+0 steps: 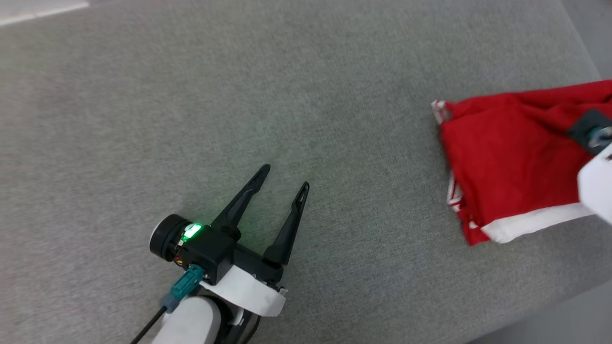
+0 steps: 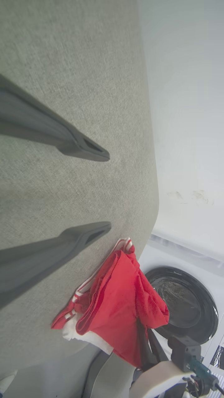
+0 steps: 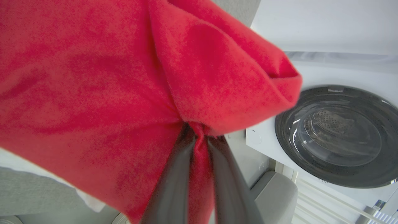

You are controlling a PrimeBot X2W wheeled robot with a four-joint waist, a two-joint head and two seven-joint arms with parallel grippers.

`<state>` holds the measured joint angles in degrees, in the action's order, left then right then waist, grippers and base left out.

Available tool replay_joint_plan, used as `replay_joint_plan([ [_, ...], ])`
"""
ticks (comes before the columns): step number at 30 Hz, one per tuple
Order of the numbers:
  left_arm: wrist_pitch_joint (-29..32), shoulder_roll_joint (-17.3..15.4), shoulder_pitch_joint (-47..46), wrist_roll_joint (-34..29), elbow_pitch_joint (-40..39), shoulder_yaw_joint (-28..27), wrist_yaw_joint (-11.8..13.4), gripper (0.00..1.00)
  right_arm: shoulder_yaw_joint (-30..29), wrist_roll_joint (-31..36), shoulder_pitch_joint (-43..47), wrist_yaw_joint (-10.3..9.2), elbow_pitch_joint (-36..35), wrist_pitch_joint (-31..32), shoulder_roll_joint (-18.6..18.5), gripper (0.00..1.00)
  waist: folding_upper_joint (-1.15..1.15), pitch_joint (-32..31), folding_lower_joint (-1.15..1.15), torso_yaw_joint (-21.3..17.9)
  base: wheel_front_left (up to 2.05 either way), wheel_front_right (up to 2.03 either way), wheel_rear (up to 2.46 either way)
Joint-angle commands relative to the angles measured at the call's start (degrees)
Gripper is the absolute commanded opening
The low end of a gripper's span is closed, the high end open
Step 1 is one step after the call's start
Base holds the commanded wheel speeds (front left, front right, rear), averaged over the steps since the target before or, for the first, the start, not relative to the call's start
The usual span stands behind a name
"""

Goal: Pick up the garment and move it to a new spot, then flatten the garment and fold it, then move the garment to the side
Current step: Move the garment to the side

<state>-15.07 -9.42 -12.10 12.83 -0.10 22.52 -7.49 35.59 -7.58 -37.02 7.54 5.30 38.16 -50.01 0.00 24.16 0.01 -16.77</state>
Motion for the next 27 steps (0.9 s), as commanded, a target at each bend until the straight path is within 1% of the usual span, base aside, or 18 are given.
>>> replay_joint_plan([
  [1, -0.12, -0.87, -1.52, -0.33, -0.58, 0.33, 0.03, 1.0, -1.77, 0.34, -1.15, -0.1, 2.68, -2.57, -0.6, 0.0, 0.0, 5.45, -0.01, -3.32, 0.0, 0.0, 0.0],
  [6, -0.12, -2.62, -4.04, -0.5, -2.35, 1.29, 0.03, 1.0, -7.44, 2.36, -1.43, -0.1, 11.14, -11.41, -1.75, 0.0, 0.0, 9.6, -0.01, -2.58, 0.0, 0.0, 0.0],
  [9, -0.11, -3.74, -4.83, -0.63, -3.39, 1.29, 0.03, 1.0, -11.01, 4.19, -1.93, -0.1, 15.66, -16.17, -1.28, 0.0, 0.0, 11.53, -0.01, -2.1, 0.0, 0.0, 0.0],
  [16, 0.09, -6.15, -5.29, -1.3, -5.17, 0.67, 0.1, 1.0, -19.63, 8.14, -3.22, -0.1, 24.4, -24.34, 2.15, 0.0, 0.0, 14.6, -0.01, -1.29, 0.0, 0.0, 0.0],
  [22, 0.14, -6.69, -4.93, -0.99, -5.4, -0.08, 0.11, 1.0, -23.55, 11.89, -4.32, -0.1, 29.03, -27.74, 5.23, 0.0, 0.0, 14.76, -0.01, -0.91, 0.0, 0.0, 0.0],
  [23, 0.13, -6.62, -4.75, -0.96, -5.28, -0.14, 0.11, 1.0, -24.11, 12.49, -4.52, -0.1, 29.48, -28.08, 5.66, 0.53, 0.0, 14.41, -0.01, -0.87, 0.0, 0.0, 0.0],
  [24, 0.13, -6.44, -4.55, -1.0, -5.18, -0.07, 0.11, 1.0, -24.59, 12.75, -4.51, -0.1, 29.94, -28.35, 6.15, 1.0, 0.0, 13.96, -0.01, -0.79, 0.0, 0.0, 0.0],
  [27, 0.07, -5.28, -3.9, -0.94, -5.22, 0.1, 0.1, 1.0, -25.32, 13.89, -4.42, -0.1, 30.53, -29.15, 7.05, 1.0, 0.0, 11.85, -0.01, -0.41, 0.0, 0.0, 0.0],
])
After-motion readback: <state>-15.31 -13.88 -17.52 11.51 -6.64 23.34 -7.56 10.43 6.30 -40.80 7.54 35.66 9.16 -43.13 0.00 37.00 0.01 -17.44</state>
